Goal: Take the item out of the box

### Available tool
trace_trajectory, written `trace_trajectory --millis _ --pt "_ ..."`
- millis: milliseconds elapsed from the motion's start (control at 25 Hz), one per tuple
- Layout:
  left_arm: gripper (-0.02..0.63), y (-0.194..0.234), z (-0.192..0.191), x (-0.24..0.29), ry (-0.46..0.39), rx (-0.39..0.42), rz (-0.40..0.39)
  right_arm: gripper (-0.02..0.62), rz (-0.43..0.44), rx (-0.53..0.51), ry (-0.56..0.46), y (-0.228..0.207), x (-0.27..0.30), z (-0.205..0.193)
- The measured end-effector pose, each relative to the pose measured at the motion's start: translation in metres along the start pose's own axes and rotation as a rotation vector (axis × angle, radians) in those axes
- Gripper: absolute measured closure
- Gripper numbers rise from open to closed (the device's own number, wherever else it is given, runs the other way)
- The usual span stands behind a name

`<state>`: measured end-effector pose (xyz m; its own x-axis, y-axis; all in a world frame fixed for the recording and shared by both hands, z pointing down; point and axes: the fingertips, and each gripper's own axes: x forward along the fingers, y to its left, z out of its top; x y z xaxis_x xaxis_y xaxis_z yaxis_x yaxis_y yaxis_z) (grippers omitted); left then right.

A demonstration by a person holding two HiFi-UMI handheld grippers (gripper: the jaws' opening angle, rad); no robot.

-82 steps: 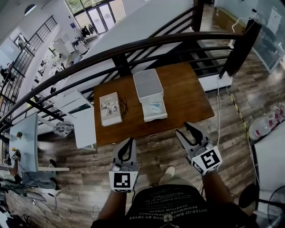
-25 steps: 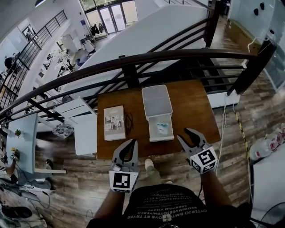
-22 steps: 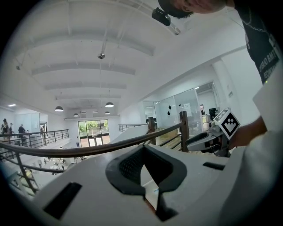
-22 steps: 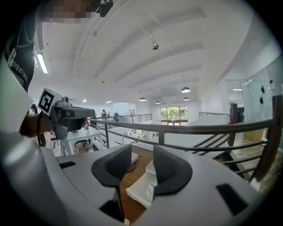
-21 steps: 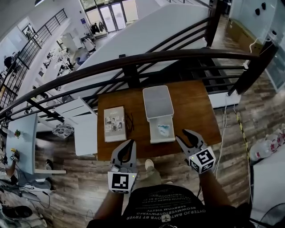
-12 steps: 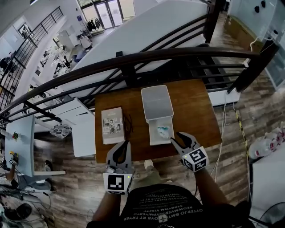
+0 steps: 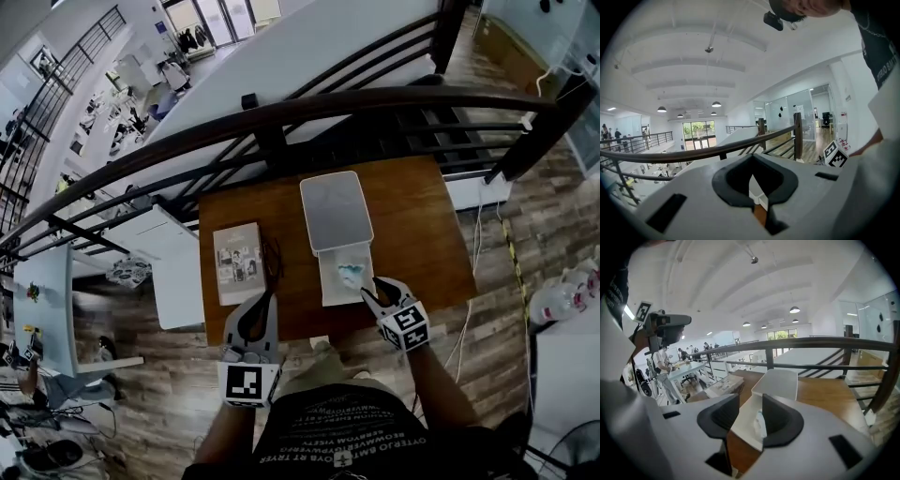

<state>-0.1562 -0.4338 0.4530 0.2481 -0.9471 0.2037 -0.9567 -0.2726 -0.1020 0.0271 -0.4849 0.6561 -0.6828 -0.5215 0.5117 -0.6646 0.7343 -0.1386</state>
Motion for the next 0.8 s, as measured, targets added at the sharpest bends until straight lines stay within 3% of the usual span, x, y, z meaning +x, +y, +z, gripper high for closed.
trace_trajectory --millis 800 --pt "0.6 0.051 -0.052 0.043 0.102 -0.048 -0.001 0.414 0.024 -0.06 0.345 -0.021 0.113 -0.084"
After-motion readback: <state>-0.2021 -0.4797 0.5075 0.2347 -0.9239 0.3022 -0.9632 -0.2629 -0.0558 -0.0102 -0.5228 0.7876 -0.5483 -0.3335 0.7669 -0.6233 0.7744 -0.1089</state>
